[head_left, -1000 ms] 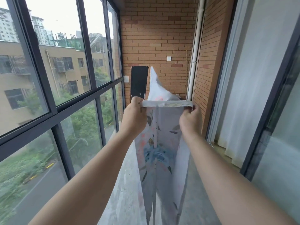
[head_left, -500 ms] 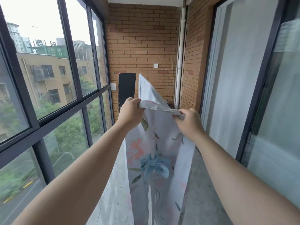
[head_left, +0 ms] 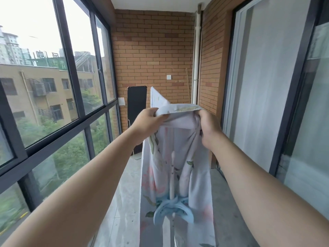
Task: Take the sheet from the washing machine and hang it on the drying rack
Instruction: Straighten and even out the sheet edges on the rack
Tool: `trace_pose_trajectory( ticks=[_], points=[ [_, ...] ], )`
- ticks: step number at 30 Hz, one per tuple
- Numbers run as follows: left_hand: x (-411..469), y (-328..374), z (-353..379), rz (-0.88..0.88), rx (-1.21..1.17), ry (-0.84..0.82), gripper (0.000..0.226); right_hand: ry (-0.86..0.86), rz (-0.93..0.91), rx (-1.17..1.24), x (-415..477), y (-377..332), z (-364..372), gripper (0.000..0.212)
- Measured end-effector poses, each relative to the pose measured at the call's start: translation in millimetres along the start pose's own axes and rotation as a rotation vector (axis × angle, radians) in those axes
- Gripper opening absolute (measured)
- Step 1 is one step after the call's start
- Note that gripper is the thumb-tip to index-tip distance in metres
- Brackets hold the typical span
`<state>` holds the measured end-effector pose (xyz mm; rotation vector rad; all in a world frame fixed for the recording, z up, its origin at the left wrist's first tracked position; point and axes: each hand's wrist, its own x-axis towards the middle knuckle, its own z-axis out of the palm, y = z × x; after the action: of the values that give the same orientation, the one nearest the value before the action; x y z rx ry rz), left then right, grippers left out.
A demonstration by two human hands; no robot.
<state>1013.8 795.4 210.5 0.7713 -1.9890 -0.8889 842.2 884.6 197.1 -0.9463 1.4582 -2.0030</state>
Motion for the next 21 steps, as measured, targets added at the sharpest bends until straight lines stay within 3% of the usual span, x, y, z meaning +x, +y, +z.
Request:
trace_pose_trajectory(
  ticks=[4, 7, 12, 16, 21],
  points=[
    [25.0, -3.9, -5.6, -0.04, -0.095, 0.004, 0.029, -0.149, 0.014, 0.048, 39.0, 3.6, 8.2, 0.025],
    [50.2, -3.7, -18.2, -0.055, -0.244, -0.027, 0.014, -0.287, 0.044, 0.089, 66.8, 2.8, 10.9, 0.023],
    [85.6, -13.1, -20.6, -0.011, -0.472, -0.191, 0.018, -0.575, 0.136, 0.154, 109.6, -3.5, 12.0, 0.025],
    [109.7, -27.8, -12.6, -0.119, -0.642, -0.236, 0.057, -0.63, 0.171, 0.239, 137.9, -0.7, 17.9, 0.027],
    [141.5, -38.9, -1.3, -0.182, -0.641, -0.134, 0.059, -0.514, 0.255, 0.237, 166.4, 13.3, 28.5, 0.032]
  ],
)
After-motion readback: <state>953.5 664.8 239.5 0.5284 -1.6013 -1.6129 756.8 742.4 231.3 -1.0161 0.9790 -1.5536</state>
